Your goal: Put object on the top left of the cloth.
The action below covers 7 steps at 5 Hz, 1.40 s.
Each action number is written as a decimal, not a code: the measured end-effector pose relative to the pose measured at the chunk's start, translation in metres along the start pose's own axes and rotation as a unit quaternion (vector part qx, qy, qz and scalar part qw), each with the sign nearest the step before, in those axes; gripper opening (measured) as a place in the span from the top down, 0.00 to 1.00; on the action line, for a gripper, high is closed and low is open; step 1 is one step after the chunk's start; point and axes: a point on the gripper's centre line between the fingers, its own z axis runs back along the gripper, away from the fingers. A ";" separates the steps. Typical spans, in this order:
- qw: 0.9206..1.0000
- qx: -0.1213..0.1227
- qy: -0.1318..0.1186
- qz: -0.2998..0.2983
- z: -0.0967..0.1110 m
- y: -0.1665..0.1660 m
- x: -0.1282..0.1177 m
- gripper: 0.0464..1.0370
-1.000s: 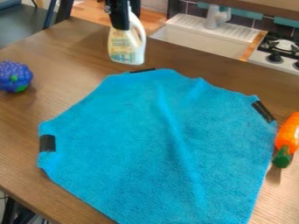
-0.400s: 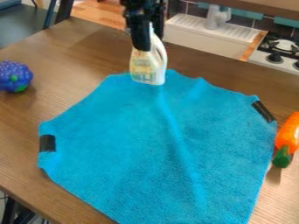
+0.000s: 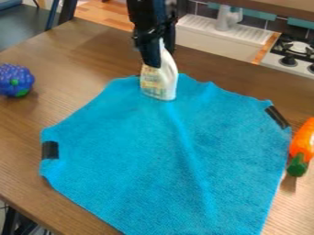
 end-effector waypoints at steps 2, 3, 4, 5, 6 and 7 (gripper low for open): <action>1.000 -0.013 0.016 0.000 -0.003 -0.001 -0.003 0.05; 0.999 -0.030 0.031 0.004 0.015 -0.002 0.004 0.04; 0.999 -0.033 0.042 0.010 0.028 -0.006 0.005 0.04; 0.998 -0.036 0.058 0.020 0.036 -0.007 0.012 0.04; 0.996 -0.043 0.069 0.023 0.047 -0.005 0.018 0.04; 0.995 -0.062 0.076 0.019 0.073 -0.006 0.029 0.04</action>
